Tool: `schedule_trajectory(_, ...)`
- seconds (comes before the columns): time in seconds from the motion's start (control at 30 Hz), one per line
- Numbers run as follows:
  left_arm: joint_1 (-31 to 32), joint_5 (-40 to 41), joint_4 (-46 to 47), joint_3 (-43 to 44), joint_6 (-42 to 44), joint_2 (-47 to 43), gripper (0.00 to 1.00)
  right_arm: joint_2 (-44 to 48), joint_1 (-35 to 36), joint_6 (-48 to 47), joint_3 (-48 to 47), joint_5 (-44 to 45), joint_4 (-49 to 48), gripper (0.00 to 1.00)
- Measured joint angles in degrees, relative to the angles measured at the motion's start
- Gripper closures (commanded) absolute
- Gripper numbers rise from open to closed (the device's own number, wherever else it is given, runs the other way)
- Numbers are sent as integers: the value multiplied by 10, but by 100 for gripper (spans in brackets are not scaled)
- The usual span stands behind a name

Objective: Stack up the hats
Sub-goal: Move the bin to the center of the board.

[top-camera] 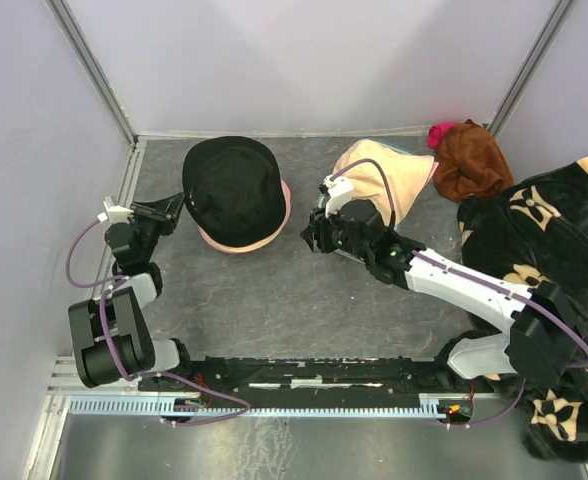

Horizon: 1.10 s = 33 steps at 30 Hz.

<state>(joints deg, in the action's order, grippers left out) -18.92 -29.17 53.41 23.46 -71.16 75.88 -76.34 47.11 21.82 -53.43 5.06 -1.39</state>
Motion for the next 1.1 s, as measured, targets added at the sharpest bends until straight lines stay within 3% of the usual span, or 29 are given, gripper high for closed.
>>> schedule_trajectory(0.13,0,-1,9,-5,-3,3,92,-21,7,-7,0,27,2,52)
schedule_trajectory(0.33,0,-1,25,-14,-15,7,97,-35,8,-20,3,80,2,52)
schedule_trajectory(0.57,0,0,29,-20,-22,11,97,-35,-7,-34,4,141,8,52)
schedule_trajectory(0.8,0,4,25,-26,-23,12,96,-35,-95,-35,4,159,16,51)
schedule_trajectory(1.1,-12,18,3,-42,-28,-4,84,-57,-144,-25,-12,121,11,44)
